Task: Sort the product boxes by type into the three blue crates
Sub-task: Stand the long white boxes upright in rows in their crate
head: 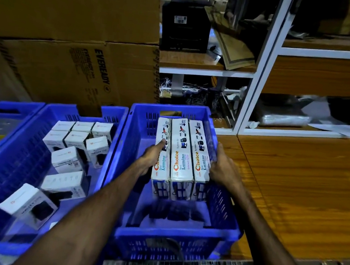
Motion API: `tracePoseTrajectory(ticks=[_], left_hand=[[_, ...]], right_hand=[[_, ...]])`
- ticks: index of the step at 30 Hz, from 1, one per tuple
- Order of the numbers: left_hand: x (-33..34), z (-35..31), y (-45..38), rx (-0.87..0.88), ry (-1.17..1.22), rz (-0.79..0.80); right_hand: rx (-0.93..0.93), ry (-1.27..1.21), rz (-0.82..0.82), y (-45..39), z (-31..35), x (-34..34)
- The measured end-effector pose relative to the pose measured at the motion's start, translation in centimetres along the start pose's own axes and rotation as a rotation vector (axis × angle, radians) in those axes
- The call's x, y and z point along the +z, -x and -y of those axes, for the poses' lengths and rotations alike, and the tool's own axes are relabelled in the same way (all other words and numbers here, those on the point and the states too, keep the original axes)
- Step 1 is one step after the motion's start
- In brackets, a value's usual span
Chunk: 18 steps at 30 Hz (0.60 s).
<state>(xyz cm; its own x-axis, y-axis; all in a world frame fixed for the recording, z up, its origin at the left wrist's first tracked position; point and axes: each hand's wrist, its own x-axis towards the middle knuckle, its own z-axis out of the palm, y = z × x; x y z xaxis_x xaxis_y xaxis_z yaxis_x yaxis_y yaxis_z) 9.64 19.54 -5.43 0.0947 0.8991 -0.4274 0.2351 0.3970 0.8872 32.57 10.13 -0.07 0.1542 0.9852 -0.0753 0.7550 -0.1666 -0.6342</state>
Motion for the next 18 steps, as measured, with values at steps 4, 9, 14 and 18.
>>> tracePoseTrajectory(ticks=[4, 9, 14, 18], left_hand=[[-0.2, -1.0, 1.2, 0.039, -0.049, -0.042], [-1.3, 0.4, 0.0, 0.062, -0.071, -0.098], [-1.6, 1.2, 0.5, 0.127, -0.156, -0.198], [-0.5, -2.1, 9.5, 0.292, -0.251, -0.208]], right_hand=[[0.021, -0.032, 0.018, -0.1, -0.2, 0.1], [0.006, -0.037, 0.028, 0.0, -0.1, 0.0], [0.014, -0.094, 0.059, 0.2, -0.4, -0.5], [-0.045, 0.058, 0.091, 1.5, 0.2, -0.8]])
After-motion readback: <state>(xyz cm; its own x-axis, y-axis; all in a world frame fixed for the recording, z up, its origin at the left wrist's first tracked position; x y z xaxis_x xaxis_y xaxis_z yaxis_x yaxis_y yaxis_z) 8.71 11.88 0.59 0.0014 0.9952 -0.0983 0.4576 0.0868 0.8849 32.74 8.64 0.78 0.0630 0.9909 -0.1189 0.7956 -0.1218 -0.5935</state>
